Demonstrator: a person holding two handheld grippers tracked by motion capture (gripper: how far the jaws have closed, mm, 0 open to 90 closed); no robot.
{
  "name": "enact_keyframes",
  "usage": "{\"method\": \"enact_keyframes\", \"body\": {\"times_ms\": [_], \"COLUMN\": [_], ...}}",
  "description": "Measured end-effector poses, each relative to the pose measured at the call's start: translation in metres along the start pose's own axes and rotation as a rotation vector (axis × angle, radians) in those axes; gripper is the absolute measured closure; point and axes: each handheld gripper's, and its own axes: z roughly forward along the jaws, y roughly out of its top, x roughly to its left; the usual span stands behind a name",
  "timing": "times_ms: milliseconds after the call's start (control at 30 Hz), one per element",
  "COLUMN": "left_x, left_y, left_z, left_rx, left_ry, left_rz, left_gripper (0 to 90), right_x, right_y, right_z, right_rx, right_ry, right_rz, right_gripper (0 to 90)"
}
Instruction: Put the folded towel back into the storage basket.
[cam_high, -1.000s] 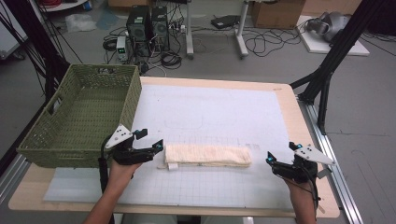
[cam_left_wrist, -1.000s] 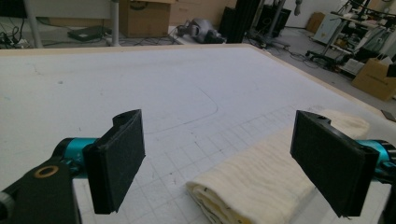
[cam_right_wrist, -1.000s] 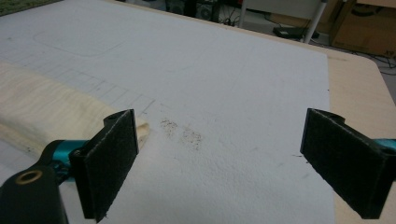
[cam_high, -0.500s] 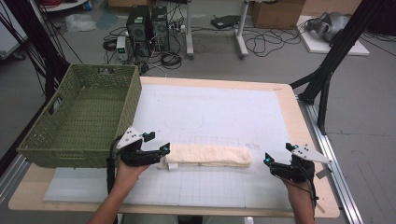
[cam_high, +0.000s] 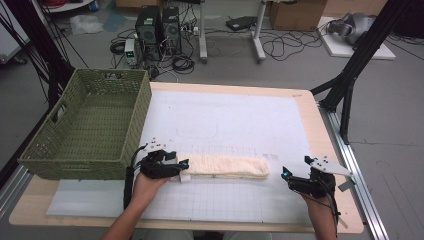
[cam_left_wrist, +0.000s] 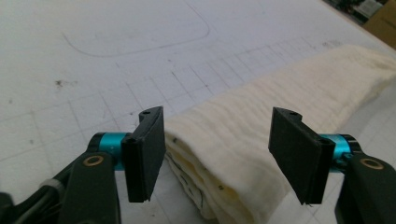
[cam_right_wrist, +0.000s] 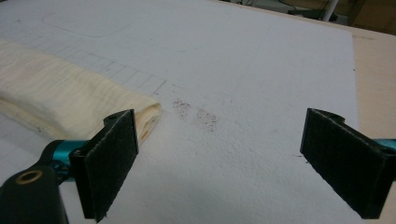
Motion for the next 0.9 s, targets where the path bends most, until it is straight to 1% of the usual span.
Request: {"method": "enact_keyframes", "body": {"times_ms": [33,67,133,167,233,267,300,367,400,433,467,500,533,567,633,667,700,767,800,900], "left_x": [-0.001,-0.002,-0.003,-0.003,-0.003,-0.003,-0.003,-0.004,-0.003,-0.004,-0.003,-0.003,-0.003,-0.002,-0.004,-0.004,-0.004,-0.003,-0.003,-0.002], "left_y": [-0.001,-0.001,-0.002,-0.003,-0.004,-0.004,-0.005,-0.005,-0.005,-0.006,-0.006,-0.007,-0.008,-0.009,-0.010,-0.010,-0.011,-0.011,-0.011,-0.012], "left_z": [0.002,0.003,0.005,0.005,0.007,0.006,0.006,0.005,0.004,0.004,0.002,0.002,0.002,0.001,0.002,0.002,0.001,0.001,0.001,0.001], "left_rx": [0.017,0.037,0.071,0.079,0.094,0.094,0.097,0.100,0.106,0.103,0.107,0.106,0.095,0.095,0.086,0.086,0.086,0.079,0.080,0.076], "left_ry": [0.012,0.018,0.025,0.030,0.046,0.042,0.042,0.044,0.047,0.049,0.045,0.038,0.027,0.008,0.002,0.002,-0.001,-0.005,-0.006,-0.007], "left_rz": [0.020,0.031,0.042,0.041,0.048,0.061,0.073,0.081,0.092,0.092,0.107,0.116,0.109,0.112,0.113,0.113,0.105,0.088,0.087,0.077], "left_gripper": [40.1,40.6,40.4,39.6,38.3,37.8,38.2,39.6,41.3,43.6,46.7,52.6,59.9,68.4,76.6,77.5,78.1,78.3,78.3,78.3], "right_x": [0.001,0.003,0.006,0.007,0.010,0.012,0.015,0.019,0.021,0.023,0.025,0.026,0.027,0.028,0.030,0.031,0.032,0.037,0.040,0.048], "right_y": [0.000,0.000,0.000,0.000,0.001,0.001,0.001,0.002,0.002,0.002,0.003,0.004,0.004,0.005,0.006,0.006,0.007,0.007,0.007,0.006], "right_z": [0.001,0.002,0.006,0.008,0.012,0.014,0.016,0.020,0.023,0.024,0.026,0.027,0.029,0.030,0.033,0.035,0.038,0.044,0.046,0.053], "right_rx": [0.003,0.008,0.020,0.020,0.025,0.027,0.036,0.050,0.056,0.059,0.060,0.062,0.064,0.060,0.061,0.061,0.064,0.075,0.088,0.141], "right_ry": [0.004,0.008,0.019,0.024,0.039,0.045,0.055,0.061,0.067,0.069,0.072,0.073,0.073,0.075,0.072,0.076,0.086,0.098,0.103,0.116], "right_rz": [0.006,0.007,-0.003,-0.011,-0.006,-0.013,-0.006,-0.022,-0.032,-0.032,-0.037,-0.036,-0.039,-0.033,-0.026,-0.019,-0.007,-0.008,-0.015,-0.066], "right_gripper": [10.6,10.6,10.6,10.6,10.6,10.6,10.6,10.8,10.9,10.9,11.0,10.9,10.9,10.9,11.1,11.7,14.5,16.8,20.2,31.4]}}
